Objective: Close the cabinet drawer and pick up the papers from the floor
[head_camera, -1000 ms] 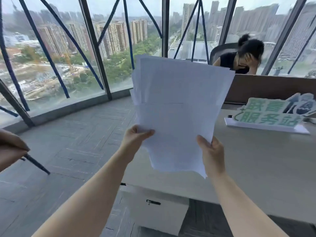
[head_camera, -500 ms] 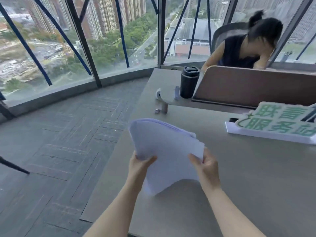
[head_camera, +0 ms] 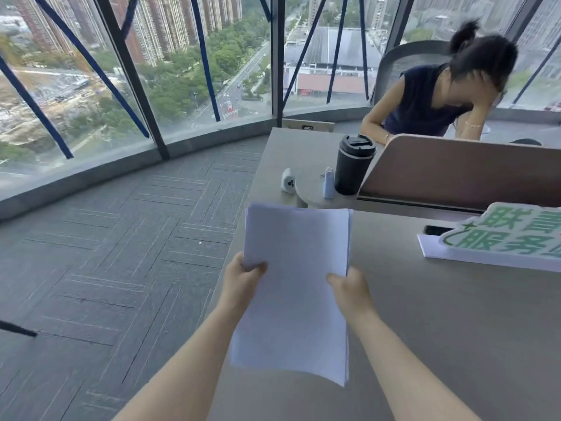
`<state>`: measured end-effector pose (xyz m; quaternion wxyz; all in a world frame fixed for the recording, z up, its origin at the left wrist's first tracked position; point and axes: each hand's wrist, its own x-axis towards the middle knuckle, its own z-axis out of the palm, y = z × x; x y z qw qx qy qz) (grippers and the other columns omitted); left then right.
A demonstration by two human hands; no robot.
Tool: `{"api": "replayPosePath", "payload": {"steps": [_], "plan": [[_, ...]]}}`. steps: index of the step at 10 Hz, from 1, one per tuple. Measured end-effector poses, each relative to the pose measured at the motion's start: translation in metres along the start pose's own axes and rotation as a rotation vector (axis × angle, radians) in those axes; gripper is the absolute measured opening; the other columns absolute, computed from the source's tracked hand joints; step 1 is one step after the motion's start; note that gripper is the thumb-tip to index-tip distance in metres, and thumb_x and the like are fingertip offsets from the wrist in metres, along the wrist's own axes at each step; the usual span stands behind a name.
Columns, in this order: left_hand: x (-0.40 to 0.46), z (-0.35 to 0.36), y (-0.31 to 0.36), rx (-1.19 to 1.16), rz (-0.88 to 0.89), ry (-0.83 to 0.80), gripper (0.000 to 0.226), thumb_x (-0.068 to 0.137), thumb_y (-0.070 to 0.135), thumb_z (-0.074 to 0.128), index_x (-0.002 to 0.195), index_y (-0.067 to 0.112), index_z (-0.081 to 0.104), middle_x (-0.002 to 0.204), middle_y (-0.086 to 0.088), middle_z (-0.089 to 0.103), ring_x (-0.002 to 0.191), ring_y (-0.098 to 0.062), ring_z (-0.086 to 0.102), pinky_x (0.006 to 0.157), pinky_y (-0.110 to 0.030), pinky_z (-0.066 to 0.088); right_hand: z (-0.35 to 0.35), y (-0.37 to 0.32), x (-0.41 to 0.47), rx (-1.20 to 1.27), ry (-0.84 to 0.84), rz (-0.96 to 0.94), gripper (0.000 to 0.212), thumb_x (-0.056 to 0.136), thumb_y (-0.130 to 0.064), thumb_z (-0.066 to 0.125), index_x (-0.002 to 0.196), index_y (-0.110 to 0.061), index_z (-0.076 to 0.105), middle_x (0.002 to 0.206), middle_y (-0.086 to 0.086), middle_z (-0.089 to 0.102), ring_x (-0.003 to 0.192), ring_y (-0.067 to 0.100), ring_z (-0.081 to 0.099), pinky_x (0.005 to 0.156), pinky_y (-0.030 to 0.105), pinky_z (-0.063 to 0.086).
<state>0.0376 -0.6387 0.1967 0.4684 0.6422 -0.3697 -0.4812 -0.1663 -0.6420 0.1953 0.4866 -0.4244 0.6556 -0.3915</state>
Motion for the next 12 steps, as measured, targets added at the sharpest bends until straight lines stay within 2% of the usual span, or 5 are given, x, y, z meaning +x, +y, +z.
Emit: {"api": "replayPosePath", "payload": {"steps": [3, 6, 8, 10, 12], "plan": [[0.095, -0.047, -0.062, 0.374, -0.235, 0.036, 0.022, 0.057, 0.018, 0.058, 0.079, 0.017, 0.06, 0.076, -0.003, 0.065, 0.073, -0.028, 0.065, 0.076, -0.043, 0.057, 0.077, 0.051, 0.065, -0.167, -0.088, 0.188, 0.022, 0.082, -0.002, 0.059, 0.102, -0.007, 0.066, 0.099, 0.013, 0.072, 0.081, 0.027, 0.066, 0.069, 0.033, 0.053], [0.123, -0.048, -0.099, 0.612, -0.167, 0.078, 0.025, 0.075, 0.017, 0.059, 0.1, 0.015, 0.063, 0.099, -0.003, 0.067, 0.09, -0.024, 0.061, 0.076, -0.037, 0.05, 0.101, 0.073, 0.08, -0.535, -0.032, 0.202, 0.017, 0.079, -0.023, 0.056, 0.095, -0.015, 0.057, 0.09, 0.001, 0.068, 0.071, 0.023, 0.062, 0.056, 0.028, 0.044], [0.116, -0.046, -0.099, 0.83, -0.077, 0.149, 0.052, 0.081, 0.027, 0.067, 0.129, 0.018, 0.049, 0.123, -0.011, 0.05, 0.116, -0.031, 0.047, 0.086, -0.042, 0.044, 0.097, 0.071, 0.07, -0.877, 0.136, 0.209, 0.049, 0.082, -0.05, 0.058, 0.111, -0.016, 0.039, 0.104, 0.005, 0.063, 0.088, 0.031, 0.063, 0.064, 0.033, 0.038], [0.061, -0.043, -0.1, 0.838, 0.191, 0.108, 0.04, 0.089, 0.028, 0.06, 0.127, 0.018, 0.054, 0.123, -0.005, 0.054, 0.116, -0.024, 0.047, 0.091, -0.033, 0.043, 0.061, 0.081, 0.029, -0.455, 0.079, 0.22, 0.017, 0.09, -0.031, 0.053, 0.097, -0.015, 0.055, 0.084, -0.001, 0.06, 0.078, 0.026, 0.055, 0.067, 0.034, 0.043], [-0.035, -0.041, -0.137, 0.772, 0.397, -0.041, 0.033, 0.075, 0.032, 0.066, 0.101, 0.043, 0.05, 0.102, 0.026, 0.05, 0.094, 0.002, 0.05, 0.08, -0.025, 0.053, -0.02, 0.079, -0.042, -0.038, 0.001, 0.276, 0.016, 0.09, -0.003, 0.06, 0.076, -0.006, 0.068, 0.053, 0.007, 0.06, 0.036, 0.016, 0.046, 0.037, 0.02, 0.036]]}}
